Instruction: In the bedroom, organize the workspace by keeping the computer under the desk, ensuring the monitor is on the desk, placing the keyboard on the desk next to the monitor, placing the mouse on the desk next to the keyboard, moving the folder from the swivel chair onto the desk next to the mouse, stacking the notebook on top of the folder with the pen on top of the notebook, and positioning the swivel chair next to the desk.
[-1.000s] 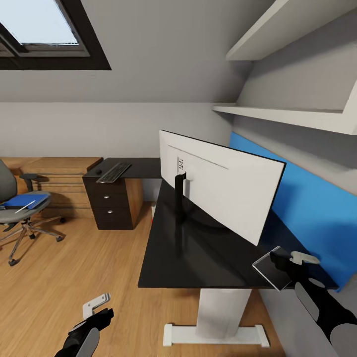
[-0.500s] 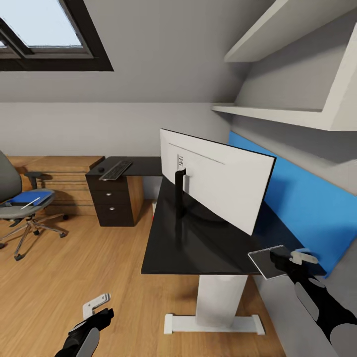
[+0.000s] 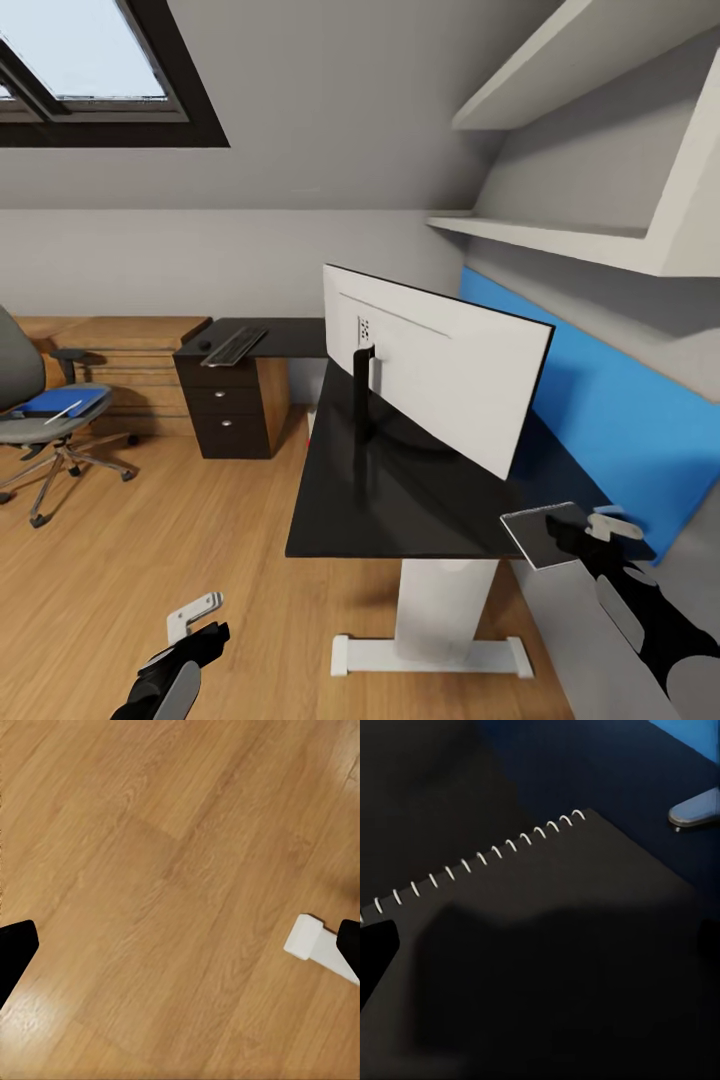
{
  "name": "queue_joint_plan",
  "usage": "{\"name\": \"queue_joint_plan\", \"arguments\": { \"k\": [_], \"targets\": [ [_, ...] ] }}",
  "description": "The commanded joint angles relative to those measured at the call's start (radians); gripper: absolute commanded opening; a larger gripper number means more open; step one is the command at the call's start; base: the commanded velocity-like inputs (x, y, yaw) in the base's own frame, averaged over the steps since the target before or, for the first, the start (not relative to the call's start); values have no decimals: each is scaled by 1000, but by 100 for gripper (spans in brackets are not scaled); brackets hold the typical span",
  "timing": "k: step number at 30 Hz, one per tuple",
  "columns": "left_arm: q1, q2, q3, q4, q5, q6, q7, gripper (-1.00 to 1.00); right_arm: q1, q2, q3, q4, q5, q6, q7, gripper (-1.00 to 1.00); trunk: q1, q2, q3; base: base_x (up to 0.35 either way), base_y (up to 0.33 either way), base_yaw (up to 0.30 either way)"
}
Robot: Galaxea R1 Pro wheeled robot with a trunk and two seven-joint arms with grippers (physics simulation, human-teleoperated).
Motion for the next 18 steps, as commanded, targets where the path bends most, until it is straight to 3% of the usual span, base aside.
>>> {"name": "queue_joint_plan", "arguments": {
  "k": [1,10,18],
  "targets": [
    [0,1,-4,-2,8,2,9,100,0,-1,1,38,-10,-2,-3,100,-4,7,2,0,0,0],
    [0,1,-7,7,8,2,10,100,0,0,1,39,-10,-3,-3,100,-38,70,30,0,0,0],
    [0,1,-40,20,7,1,12,100,0,0,2,39,-10,-3,-3,100,-69,126,55,0,0,0]
  ]
}}
